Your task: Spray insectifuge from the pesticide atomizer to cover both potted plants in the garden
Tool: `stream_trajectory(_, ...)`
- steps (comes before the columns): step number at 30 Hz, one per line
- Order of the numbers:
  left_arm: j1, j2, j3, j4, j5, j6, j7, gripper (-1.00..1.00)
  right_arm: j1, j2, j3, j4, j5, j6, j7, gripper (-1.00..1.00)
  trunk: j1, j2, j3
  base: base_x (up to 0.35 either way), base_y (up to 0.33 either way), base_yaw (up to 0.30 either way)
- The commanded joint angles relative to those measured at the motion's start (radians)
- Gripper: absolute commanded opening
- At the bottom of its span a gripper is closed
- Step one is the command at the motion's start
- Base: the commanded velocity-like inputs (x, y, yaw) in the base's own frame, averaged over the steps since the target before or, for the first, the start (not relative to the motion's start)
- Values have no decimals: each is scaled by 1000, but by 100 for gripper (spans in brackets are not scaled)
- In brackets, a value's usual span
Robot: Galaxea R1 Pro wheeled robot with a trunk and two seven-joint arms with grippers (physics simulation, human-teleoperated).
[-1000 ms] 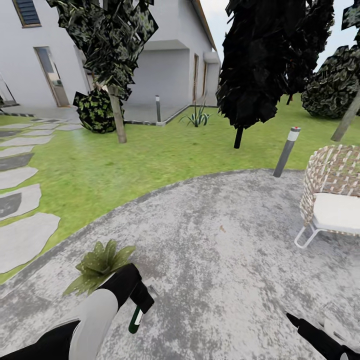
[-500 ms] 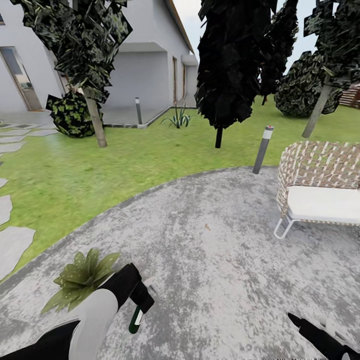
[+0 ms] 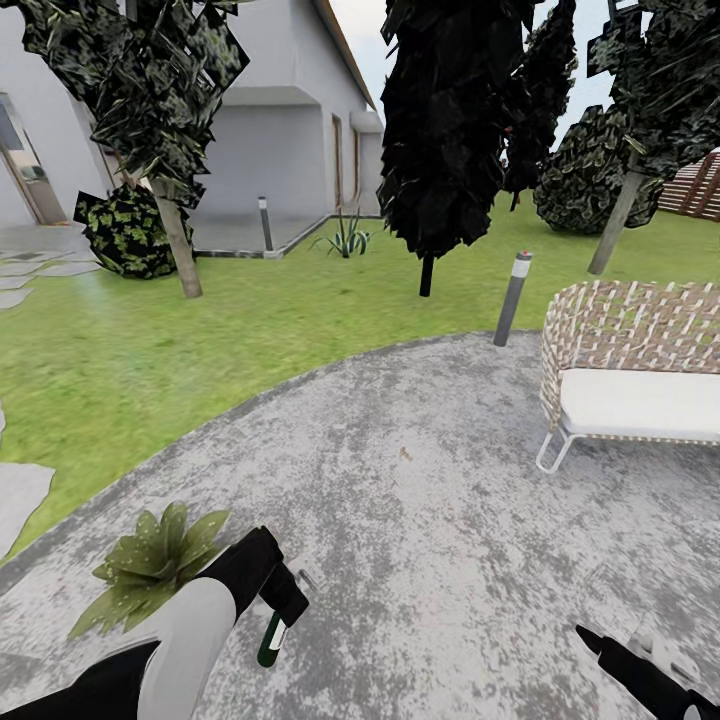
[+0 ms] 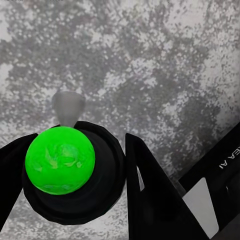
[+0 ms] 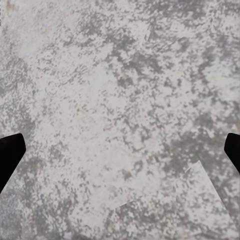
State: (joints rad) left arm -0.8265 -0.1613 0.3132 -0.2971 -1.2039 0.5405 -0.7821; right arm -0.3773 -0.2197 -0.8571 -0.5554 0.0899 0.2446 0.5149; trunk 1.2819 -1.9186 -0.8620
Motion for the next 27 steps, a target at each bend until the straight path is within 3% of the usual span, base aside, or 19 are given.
stream_trajectory(1, 0, -1, 8, -2, -5, 7, -5, -100, -1, 1, -8, -1, 9, 5, 9, 100, 0, 0, -1, 0, 0, 0)
stream_trajectory(8, 0, -1, 9, -2, -5, 7, -5, -100, -1, 4, -8, -1, 8, 6, 12, 100, 0, 0, -1, 0, 0, -20)
stream_trajectory(22, 0, 0, 10, -2, -5, -25, -5, -100, -1, 2, -8, -1, 8, 5, 8, 100, 0, 0, -1, 0, 0, -258)
stream_trajectory(27, 0, 0, 12, -2, -5, -26, -5, -100, -1, 1, -8, -1, 8, 5, 8, 100, 0, 0, -1, 0, 0, -64)
